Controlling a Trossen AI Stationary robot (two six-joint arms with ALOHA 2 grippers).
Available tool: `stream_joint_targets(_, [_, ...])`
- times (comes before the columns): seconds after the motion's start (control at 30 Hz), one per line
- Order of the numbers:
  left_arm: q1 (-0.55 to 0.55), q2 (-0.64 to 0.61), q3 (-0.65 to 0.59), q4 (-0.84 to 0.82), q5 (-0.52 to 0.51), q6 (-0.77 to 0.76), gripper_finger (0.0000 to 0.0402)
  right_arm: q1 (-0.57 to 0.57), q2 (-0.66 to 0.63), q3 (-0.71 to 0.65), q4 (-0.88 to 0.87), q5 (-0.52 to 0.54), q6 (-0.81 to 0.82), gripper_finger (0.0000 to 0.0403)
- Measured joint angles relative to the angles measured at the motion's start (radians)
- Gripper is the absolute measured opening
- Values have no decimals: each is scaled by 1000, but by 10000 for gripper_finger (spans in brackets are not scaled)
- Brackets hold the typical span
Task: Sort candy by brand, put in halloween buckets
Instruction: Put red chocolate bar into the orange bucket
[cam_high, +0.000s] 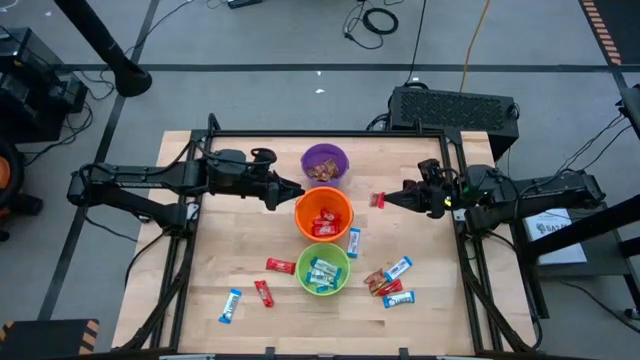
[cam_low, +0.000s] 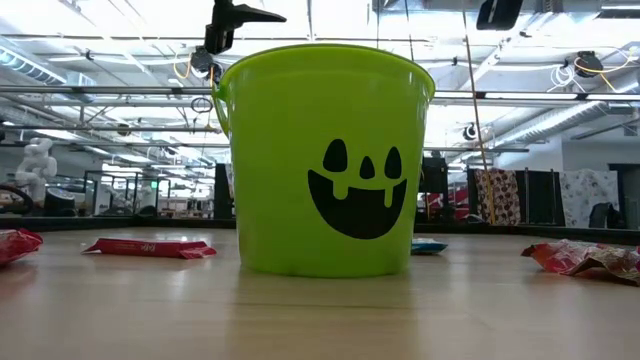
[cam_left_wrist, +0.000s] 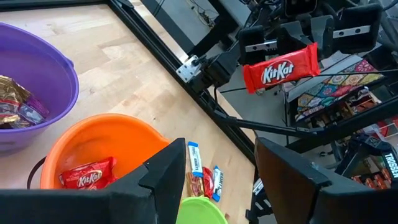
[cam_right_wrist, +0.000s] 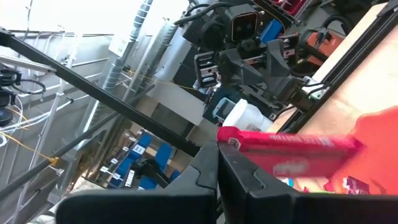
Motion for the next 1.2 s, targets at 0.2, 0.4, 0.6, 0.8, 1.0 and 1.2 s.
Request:
stream_joint_targets(0.2, [0, 0, 0, 0, 0, 0, 198, 0, 9, 0, 0, 7, 7, 0])
stream_joint_targets(0.4, [0, 0, 0, 0, 0, 0, 198, 0, 69, 0, 9, 40, 45, 0])
stream_joint_targets(0.6, [0, 0, 0, 0, -6, 0, 198, 0, 216, 0, 79, 63, 88, 0])
stream_joint_targets(0.8, [0, 0, 0, 1, -8, -7, 198, -13, 391, 0, 174, 82, 94, 0])
stream_joint_targets(1.0, [0, 0, 0, 5, -8, -20, 198, -25, 530, 0, 174, 82, 143, 0])
stream_joint_targets(1.2, [-9, 0, 0, 9, -8, -60, 198, -33, 557, 0, 174, 79, 190, 36])
